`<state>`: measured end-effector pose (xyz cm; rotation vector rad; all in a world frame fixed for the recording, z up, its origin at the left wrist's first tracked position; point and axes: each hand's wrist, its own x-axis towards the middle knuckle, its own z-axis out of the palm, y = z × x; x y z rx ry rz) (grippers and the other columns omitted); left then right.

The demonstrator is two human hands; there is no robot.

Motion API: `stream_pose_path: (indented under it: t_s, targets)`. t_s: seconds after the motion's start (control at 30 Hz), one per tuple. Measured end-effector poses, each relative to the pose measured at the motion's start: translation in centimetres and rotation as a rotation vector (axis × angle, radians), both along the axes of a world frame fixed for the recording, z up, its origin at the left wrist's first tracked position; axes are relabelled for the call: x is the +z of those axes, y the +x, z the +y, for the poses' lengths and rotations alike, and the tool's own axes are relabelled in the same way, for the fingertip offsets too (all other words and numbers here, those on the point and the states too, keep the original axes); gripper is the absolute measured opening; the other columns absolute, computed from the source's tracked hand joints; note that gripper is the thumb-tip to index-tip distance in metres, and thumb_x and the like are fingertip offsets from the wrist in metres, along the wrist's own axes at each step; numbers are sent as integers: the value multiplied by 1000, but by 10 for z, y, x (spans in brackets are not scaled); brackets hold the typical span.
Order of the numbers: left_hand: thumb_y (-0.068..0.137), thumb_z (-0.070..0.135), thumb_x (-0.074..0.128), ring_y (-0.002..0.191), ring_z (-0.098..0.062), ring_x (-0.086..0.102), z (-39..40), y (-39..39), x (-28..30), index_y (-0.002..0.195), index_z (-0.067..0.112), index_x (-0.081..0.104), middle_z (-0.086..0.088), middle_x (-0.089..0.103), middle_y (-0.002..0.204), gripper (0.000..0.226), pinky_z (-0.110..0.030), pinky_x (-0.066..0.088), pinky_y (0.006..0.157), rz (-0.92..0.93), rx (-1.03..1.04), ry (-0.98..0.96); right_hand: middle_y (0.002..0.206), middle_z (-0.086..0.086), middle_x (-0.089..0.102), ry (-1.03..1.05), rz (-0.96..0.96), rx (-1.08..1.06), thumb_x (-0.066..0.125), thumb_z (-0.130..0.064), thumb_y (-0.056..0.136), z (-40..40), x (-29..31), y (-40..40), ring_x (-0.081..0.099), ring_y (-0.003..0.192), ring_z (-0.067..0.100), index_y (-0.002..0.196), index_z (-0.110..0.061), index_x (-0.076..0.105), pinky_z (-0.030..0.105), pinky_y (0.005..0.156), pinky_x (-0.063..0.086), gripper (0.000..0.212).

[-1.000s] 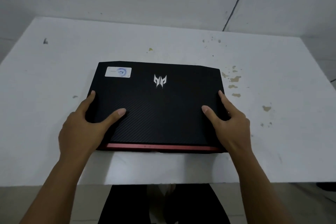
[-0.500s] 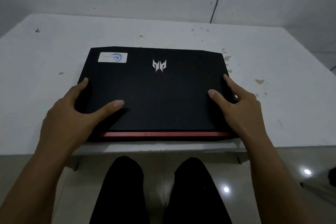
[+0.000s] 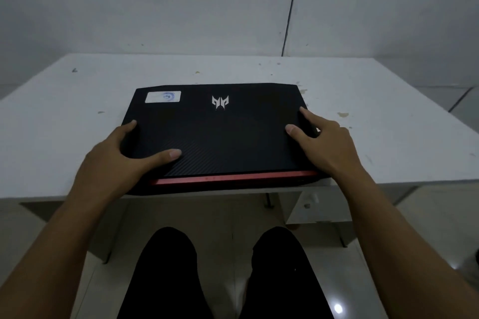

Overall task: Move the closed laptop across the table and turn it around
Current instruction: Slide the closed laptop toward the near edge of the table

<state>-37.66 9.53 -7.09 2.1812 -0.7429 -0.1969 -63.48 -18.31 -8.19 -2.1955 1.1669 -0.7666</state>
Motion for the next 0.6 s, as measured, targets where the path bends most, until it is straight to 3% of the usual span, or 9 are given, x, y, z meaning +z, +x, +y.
stream_pose_path:
  t_s: [0.23, 0.43, 0.6]
  targets:
    - [42, 100, 64, 134, -27, 51, 3, 9, -5, 151, 45, 44, 4, 51, 153, 124, -48, 43, 102, -75, 12, 77, 143, 0, 63, -34, 83, -10, 52, -77, 83, -1, -10, 1, 61, 122, 27, 149, -42, 51, 38, 91, 48, 74]
    - [44, 103, 58, 130, -28, 54, -2, 24, -8, 150, 46, 42, 2, 54, 149, 121, -44, 44, 96, -121, -22, 144, 139, 1, 65, -92, 169, -32, 45, -76, 87, -6, -12, 8, 62, 117, 28, 150, -42, 49, 33, 78, 40, 72]
    - [47, 105, 53, 132, -26, 53, -3, 32, -9, 151, 48, 40, 3, 53, 151, 119, -43, 42, 96, -139, -48, 219, 136, 3, 67, -100, 227, -23, 43, -77, 87, -8, -10, 11, 62, 117, 29, 151, -41, 48, 34, 77, 39, 74]
